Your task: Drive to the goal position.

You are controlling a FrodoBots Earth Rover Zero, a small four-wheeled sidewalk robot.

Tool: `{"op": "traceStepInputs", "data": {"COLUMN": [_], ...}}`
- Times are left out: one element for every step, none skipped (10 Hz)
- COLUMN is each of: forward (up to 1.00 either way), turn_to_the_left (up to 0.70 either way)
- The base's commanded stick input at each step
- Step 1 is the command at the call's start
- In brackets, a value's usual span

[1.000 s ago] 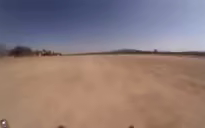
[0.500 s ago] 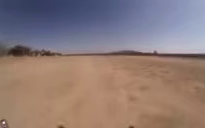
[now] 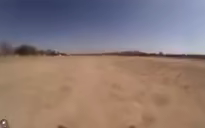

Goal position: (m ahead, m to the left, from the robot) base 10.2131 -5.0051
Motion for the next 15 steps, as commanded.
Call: {"op": "traceStepInputs", "data": {"forward": [1.0, 1.0, 1.0, 1.0, 1.0, 1.0, 1.0, 1.0, 1.0, 1.0, 1.0, 1.0, 1.0, 1.0, 1.0], "turn_to_the_left": [0.0, 0.0, 0.0, 0.0, 0.0, 0.0, 0.0, 0.0, 0.0, 0.0, 0.1, 0.27, 0.27, 0.27, 0.14]}}
